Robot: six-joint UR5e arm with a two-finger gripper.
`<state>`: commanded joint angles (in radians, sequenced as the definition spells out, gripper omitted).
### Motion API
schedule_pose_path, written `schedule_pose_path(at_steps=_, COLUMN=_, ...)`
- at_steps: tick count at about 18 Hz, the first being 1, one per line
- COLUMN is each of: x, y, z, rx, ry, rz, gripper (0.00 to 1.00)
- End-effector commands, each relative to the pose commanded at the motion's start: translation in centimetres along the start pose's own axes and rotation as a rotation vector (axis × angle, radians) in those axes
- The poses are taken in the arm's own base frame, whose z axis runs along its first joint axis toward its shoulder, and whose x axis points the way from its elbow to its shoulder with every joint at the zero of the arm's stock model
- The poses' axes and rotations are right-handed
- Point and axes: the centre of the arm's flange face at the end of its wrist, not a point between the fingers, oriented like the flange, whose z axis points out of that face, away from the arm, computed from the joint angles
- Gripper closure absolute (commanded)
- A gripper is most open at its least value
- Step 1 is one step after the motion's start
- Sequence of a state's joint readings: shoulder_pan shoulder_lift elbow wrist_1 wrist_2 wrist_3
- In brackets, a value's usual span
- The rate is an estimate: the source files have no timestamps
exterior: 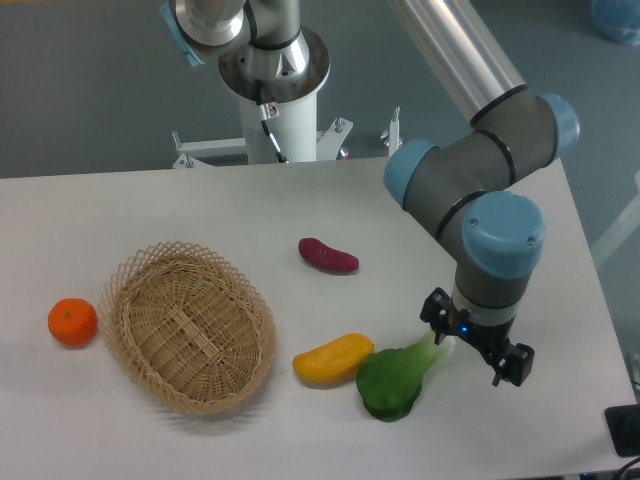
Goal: Place the green vegetable on the table
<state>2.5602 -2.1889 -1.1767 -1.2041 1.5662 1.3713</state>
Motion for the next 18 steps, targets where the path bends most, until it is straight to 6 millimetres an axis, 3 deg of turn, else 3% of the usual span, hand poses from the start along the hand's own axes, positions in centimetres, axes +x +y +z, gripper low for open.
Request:
schedule_pose_path(at_steps=4, x=-1.3, y=1.4, z=-0.2, rx=0.01, ry=-0.008, rz=0.009, gripper=0.0)
schedule_pose_path(at_steps=18, x=-0.9, y=1.9, z=0.2, rx=0.006, ry=0.024, rz=0.032, gripper=0.0)
